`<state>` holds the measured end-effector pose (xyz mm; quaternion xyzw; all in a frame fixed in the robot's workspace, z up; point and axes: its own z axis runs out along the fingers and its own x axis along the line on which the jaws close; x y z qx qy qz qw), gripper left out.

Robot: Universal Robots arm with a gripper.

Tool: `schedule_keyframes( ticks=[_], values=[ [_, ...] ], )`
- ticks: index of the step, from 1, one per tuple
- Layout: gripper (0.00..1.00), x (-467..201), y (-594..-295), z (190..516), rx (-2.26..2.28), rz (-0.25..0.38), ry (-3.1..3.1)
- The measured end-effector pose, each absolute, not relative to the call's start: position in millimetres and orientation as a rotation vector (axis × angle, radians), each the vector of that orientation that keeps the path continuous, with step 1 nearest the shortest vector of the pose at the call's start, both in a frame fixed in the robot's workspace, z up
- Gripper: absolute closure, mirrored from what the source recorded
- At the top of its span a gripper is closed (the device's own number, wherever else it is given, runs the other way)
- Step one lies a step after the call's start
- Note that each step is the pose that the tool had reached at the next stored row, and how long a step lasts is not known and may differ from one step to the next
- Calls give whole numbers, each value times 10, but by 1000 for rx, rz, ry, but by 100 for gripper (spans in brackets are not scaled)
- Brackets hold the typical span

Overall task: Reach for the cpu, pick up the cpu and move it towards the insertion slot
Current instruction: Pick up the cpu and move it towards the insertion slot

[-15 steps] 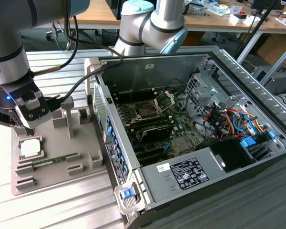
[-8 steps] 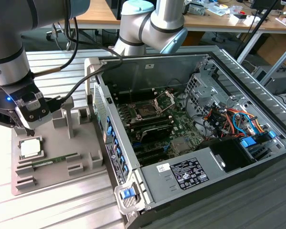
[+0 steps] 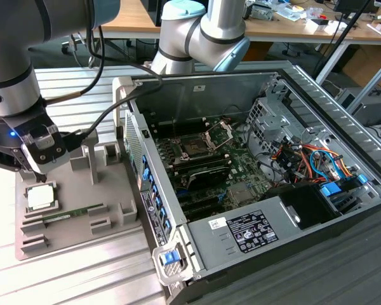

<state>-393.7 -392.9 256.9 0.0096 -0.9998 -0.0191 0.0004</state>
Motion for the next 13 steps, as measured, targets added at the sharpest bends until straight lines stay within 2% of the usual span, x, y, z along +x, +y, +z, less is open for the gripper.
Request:
schedule_keyframes(
  ticks=[13],
  values=[
    [90,-3937,-3929,2512,30,-60,-3140]
  ],
)
